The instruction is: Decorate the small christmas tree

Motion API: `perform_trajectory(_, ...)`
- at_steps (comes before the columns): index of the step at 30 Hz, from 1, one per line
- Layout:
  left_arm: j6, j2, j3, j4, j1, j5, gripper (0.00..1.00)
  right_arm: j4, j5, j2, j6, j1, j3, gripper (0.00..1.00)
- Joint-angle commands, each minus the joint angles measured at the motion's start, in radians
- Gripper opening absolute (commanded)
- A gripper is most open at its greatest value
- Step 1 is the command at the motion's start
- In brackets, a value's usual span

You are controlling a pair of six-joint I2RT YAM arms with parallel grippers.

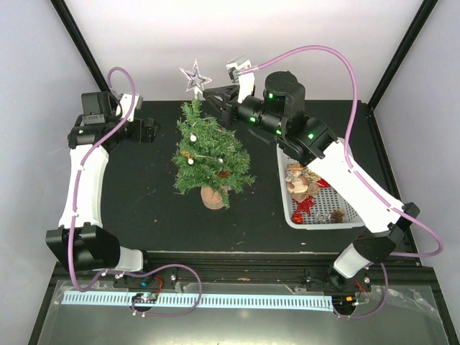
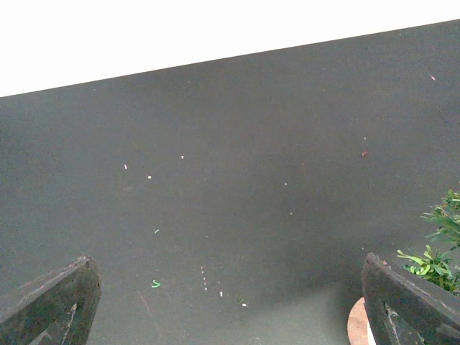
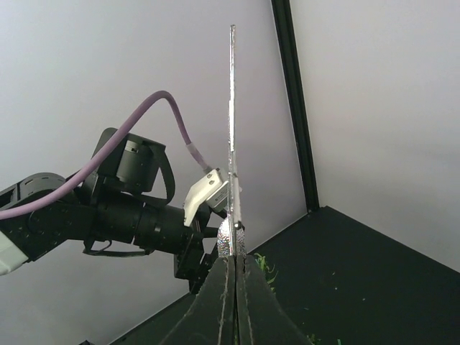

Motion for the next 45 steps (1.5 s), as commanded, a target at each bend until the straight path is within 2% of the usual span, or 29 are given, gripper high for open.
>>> perform_trajectory(1, -0.013, -0.009, -0.004, 0.019, -0.008, -0.005, 0.99, -0.022, -0.032, -0.003, 0.006, 0.006, 0.008, 0.01)
perform_trajectory(25, -0.016, -0.014, -0.019, 0.023, -0.014, -0.004, 0.99, -0.067, -0.006, 0.008, 0.004, 0.007, 0.045, 0.03)
perform_trajectory(35, -0.018, -0.015, -0.020, 0.026, -0.016, -0.005, 0.99, -0.077, 0.017, 0.022, 0.003, 0.005, 0.088, 0.15)
perform_trajectory(45, -0.010, -0.014, -0.014, 0.022, -0.017, -0.010, 0.99, -0.079, 0.032, -0.005, 0.016, 0.005, 0.080, 0.45)
